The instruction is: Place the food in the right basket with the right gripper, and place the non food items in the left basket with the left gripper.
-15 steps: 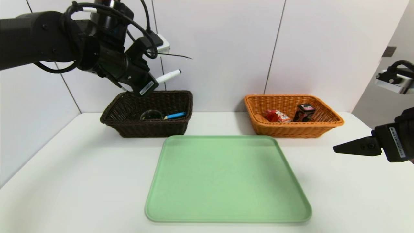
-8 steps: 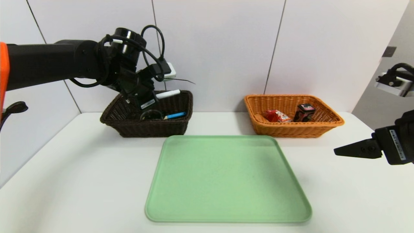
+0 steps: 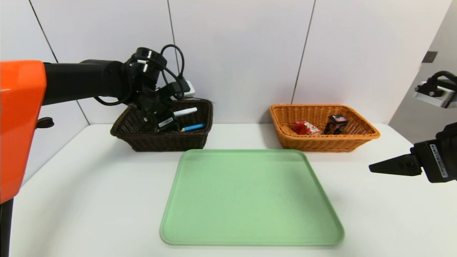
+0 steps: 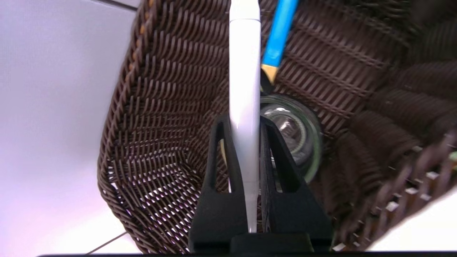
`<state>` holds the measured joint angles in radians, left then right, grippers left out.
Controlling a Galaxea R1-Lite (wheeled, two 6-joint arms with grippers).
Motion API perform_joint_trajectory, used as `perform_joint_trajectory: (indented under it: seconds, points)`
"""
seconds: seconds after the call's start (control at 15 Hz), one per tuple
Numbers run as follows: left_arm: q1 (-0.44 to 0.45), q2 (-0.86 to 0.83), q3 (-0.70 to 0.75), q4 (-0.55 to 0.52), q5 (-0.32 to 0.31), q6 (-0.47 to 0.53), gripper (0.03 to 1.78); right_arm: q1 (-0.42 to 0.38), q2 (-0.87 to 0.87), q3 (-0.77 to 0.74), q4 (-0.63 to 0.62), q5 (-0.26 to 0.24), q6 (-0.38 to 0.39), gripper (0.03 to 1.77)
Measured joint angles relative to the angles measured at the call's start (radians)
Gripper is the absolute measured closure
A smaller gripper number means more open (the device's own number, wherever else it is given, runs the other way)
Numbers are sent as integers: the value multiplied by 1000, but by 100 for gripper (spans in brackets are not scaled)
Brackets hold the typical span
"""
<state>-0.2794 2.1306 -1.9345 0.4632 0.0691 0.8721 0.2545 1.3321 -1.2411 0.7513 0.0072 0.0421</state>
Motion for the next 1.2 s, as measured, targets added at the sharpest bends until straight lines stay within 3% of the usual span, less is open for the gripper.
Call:
perform_joint_trajectory:
  seconds: [0.2, 0.47, 0.73, 0.93, 1.2]
  points:
    - [1, 16, -1, -33, 16, -1, 164, -1, 0, 2, 0, 0, 0, 9]
    - [1, 20, -2, -37, 14, -13, 102, 0, 0, 3, -1, 0, 0, 9]
    - [3, -23, -5, -33, 11, -63, 66, 0, -2, 3, -1, 0, 0, 9]
    - [1, -101, -2, 1, 10, -189, 48, 0, -5, 3, 0, 0, 2, 9]
    - [-32, -239, 21, 160, 30, -464, 33, 0, -25, 3, -1, -4, 2, 9]
